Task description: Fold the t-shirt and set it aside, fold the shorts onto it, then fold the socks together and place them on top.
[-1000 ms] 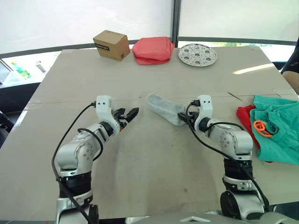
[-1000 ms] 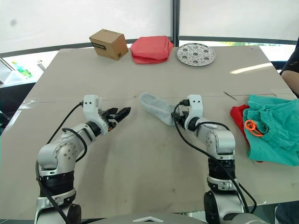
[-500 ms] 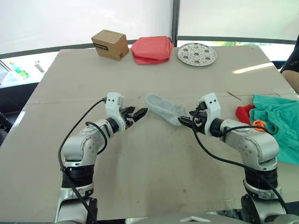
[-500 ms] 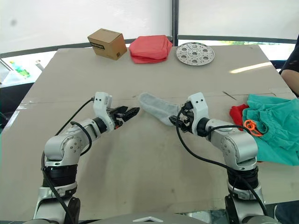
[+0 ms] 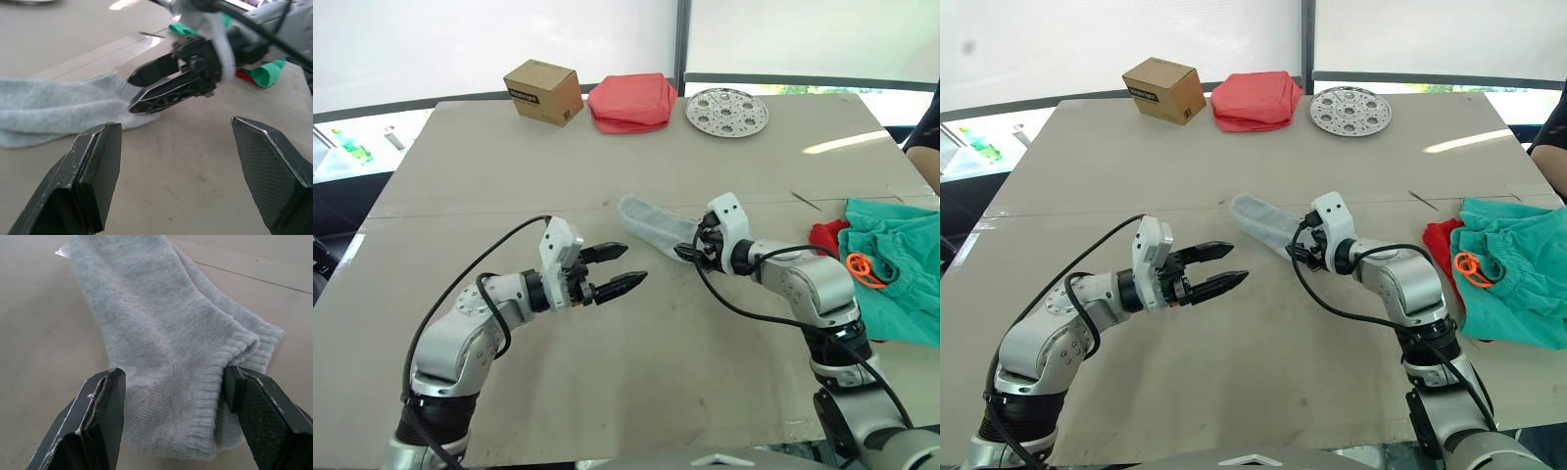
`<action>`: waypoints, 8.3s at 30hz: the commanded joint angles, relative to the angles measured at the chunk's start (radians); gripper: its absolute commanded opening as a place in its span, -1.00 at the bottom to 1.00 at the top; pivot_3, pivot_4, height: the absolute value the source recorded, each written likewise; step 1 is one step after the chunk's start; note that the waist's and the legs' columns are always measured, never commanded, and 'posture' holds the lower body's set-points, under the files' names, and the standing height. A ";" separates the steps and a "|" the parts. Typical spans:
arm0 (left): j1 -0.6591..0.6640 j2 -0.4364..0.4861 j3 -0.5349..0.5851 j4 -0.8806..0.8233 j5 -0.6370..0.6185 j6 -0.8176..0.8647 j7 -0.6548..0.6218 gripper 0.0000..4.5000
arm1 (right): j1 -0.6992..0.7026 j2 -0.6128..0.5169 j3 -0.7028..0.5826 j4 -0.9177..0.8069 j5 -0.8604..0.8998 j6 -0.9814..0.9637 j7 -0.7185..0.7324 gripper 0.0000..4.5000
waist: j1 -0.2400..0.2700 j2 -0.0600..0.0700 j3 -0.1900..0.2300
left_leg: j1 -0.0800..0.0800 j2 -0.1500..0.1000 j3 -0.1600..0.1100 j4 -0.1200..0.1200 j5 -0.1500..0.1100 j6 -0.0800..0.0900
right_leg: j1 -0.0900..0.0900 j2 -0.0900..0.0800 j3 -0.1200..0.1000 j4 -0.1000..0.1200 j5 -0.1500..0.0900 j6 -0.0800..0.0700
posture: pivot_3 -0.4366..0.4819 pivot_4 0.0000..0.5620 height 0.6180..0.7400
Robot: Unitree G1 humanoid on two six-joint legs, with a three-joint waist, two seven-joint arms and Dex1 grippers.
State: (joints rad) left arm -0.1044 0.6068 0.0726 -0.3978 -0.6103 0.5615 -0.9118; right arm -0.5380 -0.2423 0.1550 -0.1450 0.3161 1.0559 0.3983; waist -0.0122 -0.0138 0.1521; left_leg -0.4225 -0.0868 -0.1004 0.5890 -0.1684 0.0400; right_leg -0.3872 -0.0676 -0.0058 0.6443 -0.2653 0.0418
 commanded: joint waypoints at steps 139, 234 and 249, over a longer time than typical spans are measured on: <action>-0.507 -0.114 -0.255 0.917 0.937 -0.952 0.666 -1.00 | 0.160 -0.123 0.081 -0.113 0.021 -0.473 0.183 0.18 | 0.014 -0.002 -0.004 | -0.006 -0.001 -0.005 0.017 0.001 0.007 | 0.001 0.002 -0.007 0.009 0.004 0.007 | -0.05 -0.47 1.00; 0.354 -0.006 0.212 -0.219 -0.110 -0.140 0.070 1.00 | -0.295 0.054 -0.014 0.648 -0.287 -0.671 0.362 -0.98 | 0.015 0.003 -0.002 | 0.007 0.002 0.008 0.005 -0.001 0.000 | 0.000 0.004 0.010 0.012 0.001 -0.001 | -0.05 -0.47 1.00; -0.078 -0.108 -0.152 -0.128 -0.167 -0.019 0.009 1.00 | 0.285 -0.542 -0.798 -0.330 -0.074 0.272 0.206 -0.98 | 0.021 0.003 -0.002 | -0.006 0.004 0.010 0.009 -0.002 0.004 | -0.004 0.002 0.006 0.000 0.002 0.001 | -0.05 -0.47 1.00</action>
State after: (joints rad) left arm -0.1692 0.5039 -0.0670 -0.5183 -0.7544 0.5422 -0.8821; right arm -0.2435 -0.7679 -0.5869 -0.4841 0.2545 1.2994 0.6356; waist 0.0088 -0.0109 0.1505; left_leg -0.4281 -0.0830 -0.0880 0.5982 -0.1707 0.0442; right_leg -0.3904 -0.0664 0.0006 0.6447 -0.2620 0.0432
